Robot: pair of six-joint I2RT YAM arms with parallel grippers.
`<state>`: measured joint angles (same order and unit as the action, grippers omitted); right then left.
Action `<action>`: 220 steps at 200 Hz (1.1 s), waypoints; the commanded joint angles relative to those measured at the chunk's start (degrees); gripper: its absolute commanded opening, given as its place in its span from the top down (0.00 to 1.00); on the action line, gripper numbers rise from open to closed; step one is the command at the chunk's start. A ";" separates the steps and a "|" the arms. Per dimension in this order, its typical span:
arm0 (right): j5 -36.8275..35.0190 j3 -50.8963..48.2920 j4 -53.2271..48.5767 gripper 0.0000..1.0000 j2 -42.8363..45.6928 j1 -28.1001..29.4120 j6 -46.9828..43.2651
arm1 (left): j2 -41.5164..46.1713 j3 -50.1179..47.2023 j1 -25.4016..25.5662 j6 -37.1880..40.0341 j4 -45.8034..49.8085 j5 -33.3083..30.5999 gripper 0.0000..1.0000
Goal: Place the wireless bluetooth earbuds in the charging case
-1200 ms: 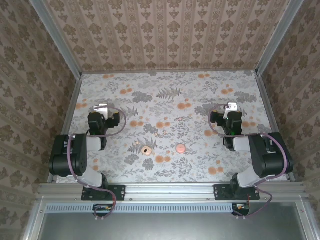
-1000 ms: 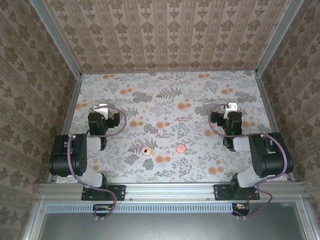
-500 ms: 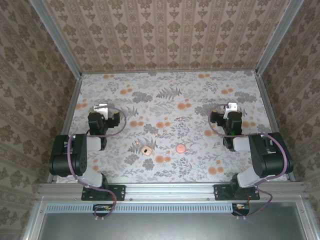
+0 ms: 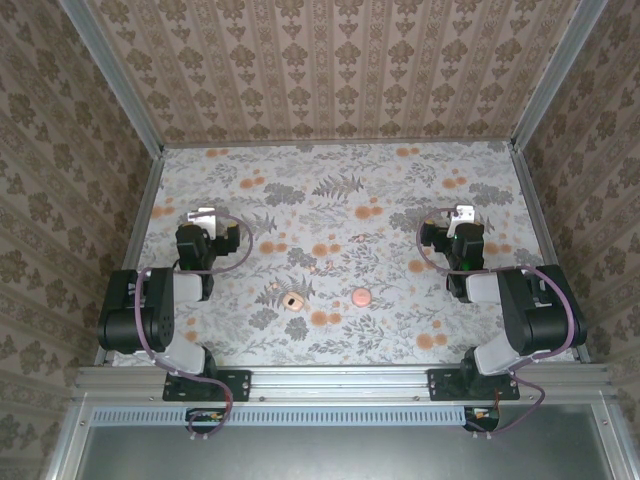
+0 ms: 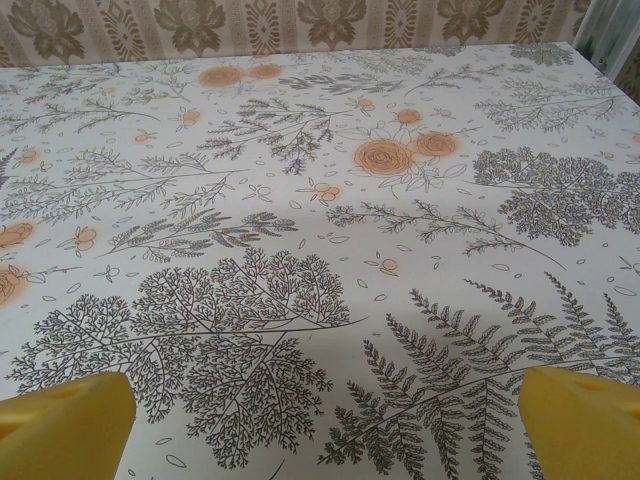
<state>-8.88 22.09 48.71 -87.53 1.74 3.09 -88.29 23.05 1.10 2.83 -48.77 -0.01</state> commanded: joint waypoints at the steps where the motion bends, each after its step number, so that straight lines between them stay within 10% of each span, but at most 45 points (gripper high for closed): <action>1: 0.89 0.85 1.57 0.00 -0.29 0.17 -0.63 | 0.17 0.24 -0.24 0.60 0.10 0.42 0.00; 91: 3.44 2.45 -2.81 0.00 1.70 0.20 -1.70 | 2.19 0.64 -0.93 0.04 1.93 0.94 0.00; 161: 4.80 28.79 -61.30 0.02 9.23 2.94 8.57 | 15.88 8.15 -0.84 -8.76 28.43 -5.20 0.00; 220: -2.96 31.46 -87.89 0.07 10.38 21.69 31.67 | 20.27 18.69 2.00 -16.25 53.33 0.01 0.01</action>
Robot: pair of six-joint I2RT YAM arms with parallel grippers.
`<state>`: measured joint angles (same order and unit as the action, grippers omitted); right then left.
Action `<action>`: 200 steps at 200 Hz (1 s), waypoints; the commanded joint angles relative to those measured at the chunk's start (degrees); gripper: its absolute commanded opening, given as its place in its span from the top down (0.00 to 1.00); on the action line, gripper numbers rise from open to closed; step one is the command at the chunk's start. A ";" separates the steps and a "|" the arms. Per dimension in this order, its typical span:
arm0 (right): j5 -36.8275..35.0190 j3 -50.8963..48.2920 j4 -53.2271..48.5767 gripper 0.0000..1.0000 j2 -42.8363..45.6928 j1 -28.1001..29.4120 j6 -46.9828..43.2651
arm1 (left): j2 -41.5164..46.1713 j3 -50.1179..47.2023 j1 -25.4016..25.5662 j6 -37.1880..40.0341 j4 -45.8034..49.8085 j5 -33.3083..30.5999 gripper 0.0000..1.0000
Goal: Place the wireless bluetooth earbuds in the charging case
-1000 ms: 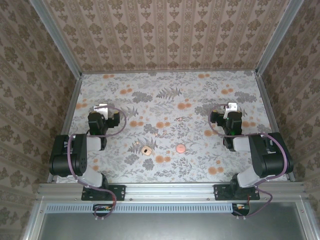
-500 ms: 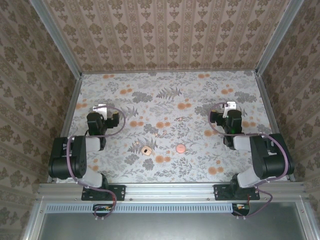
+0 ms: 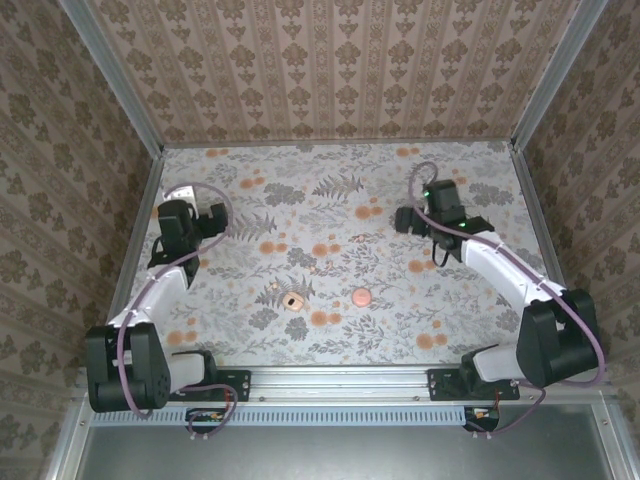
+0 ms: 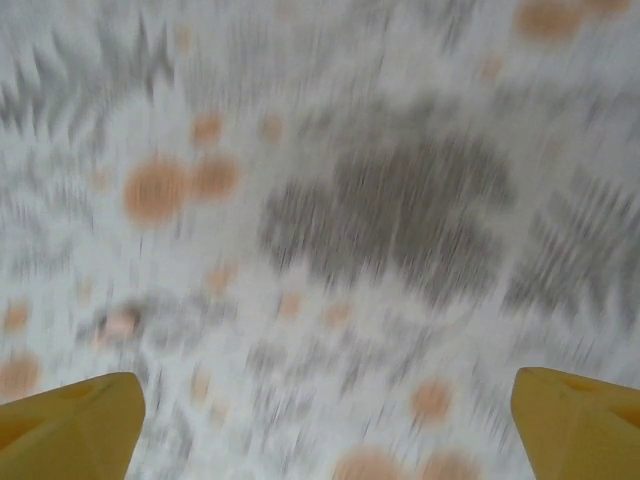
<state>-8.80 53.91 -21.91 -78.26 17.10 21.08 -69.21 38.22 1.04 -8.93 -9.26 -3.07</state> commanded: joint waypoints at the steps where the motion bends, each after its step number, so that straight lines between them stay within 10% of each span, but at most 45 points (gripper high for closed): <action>1: -3.02 -0.46 -17.41 0.07 1.10 6.65 14.06 | 1.19 3.66 2.18 -4.50 14.13 3.11 0.01; 76: -0.61 2.47 -21.91 0.11 -7.39 24.86 28.48 | 1.09 9.18 15.58 -3.23 27.93 5.14 0.05; 200: 5.05 8.94 -18.43 0.26 -21.64 27.17 31.65 | -4.35 10.47 21.45 -5.86 27.48 12.30 0.08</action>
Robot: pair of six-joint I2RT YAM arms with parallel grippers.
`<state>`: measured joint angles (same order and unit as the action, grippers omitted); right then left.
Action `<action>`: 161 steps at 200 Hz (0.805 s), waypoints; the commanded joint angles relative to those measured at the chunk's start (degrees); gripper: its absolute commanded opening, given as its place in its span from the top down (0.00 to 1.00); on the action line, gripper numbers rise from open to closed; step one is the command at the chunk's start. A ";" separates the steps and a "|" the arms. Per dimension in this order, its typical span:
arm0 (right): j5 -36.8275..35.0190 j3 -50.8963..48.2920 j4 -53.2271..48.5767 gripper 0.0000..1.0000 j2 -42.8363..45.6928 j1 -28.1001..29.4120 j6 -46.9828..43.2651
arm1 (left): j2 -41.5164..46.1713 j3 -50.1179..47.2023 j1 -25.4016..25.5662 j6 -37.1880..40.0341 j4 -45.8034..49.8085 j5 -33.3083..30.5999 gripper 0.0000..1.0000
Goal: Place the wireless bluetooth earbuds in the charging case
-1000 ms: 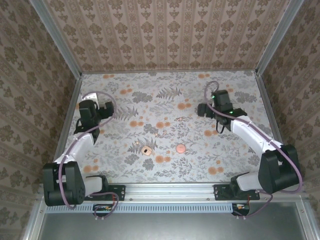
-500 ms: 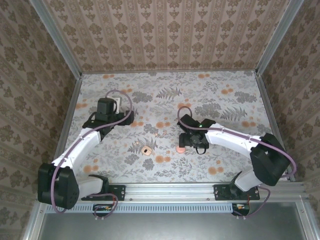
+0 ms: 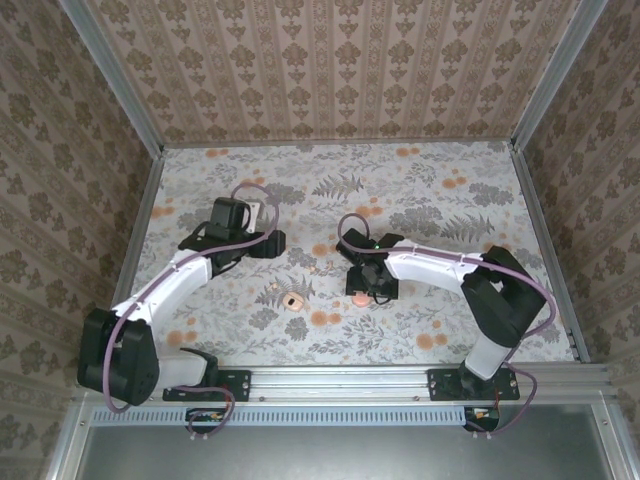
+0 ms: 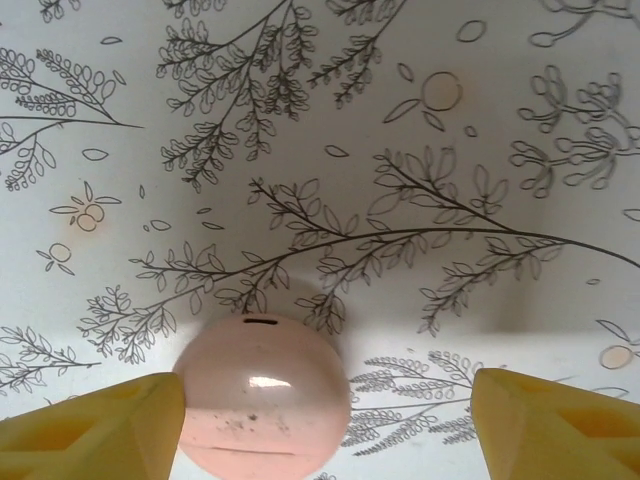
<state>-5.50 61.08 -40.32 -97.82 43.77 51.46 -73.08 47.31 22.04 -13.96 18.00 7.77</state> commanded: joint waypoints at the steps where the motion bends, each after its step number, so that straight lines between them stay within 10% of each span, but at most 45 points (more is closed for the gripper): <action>1: 1.78 1.81 0.02 0.26 -2.14 0.52 1.23 | -0.53 1.34 0.45 -0.82 0.17 1.46 0.08; 161: 4.01 2.12 0.81 0.47 -4.18 3.24 -3.85 | 1.95 -0.50 0.77 -0.80 -1.23 3.31 0.09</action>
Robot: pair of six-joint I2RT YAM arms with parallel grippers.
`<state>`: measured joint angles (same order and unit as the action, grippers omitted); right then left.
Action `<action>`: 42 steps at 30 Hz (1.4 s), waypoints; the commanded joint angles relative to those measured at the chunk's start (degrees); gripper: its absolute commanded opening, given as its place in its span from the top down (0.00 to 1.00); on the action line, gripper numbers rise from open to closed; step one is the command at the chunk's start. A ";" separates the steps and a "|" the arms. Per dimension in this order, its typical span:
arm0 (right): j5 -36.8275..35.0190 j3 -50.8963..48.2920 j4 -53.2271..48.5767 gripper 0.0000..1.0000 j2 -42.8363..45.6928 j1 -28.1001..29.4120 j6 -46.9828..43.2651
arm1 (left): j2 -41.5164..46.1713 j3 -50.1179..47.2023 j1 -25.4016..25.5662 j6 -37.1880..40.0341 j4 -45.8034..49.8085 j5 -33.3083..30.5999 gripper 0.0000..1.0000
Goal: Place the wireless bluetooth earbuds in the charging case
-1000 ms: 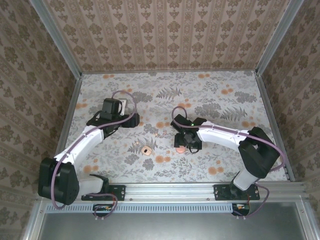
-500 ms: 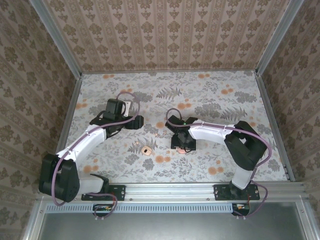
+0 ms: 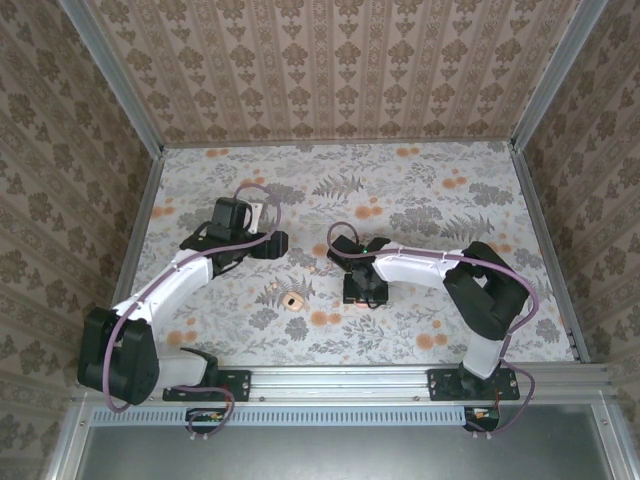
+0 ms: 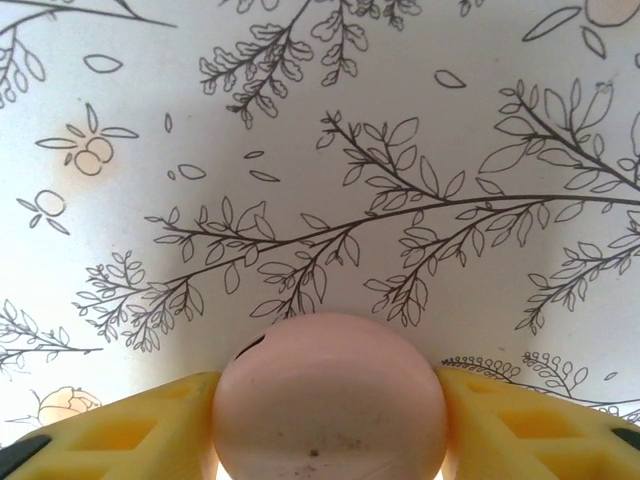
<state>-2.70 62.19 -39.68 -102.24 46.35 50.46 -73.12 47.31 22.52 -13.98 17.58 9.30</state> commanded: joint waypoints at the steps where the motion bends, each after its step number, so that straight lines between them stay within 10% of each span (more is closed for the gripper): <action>1: 1.25 1.00 0.15 0.47 0.26 0.62 -3.05 | 2.09 -0.53 0.31 -0.78 -0.89 1.91 0.09; 20: 0.08 2.70 4.93 0.56 15.26 0.58 -36.40 | 3.13 0.42 -4.78 -5.67 -7.03 39.21 0.26; 42: 3.54 -2.18 20.78 0.57 26.92 0.54 -57.93 | -4.72 4.48 10.61 -16.92 -12.16 41.77 0.41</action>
<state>-1.39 60.10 -22.37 -76.53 46.52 -4.32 -77.30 50.19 32.73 -27.79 8.62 49.98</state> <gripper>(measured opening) 0.459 0.600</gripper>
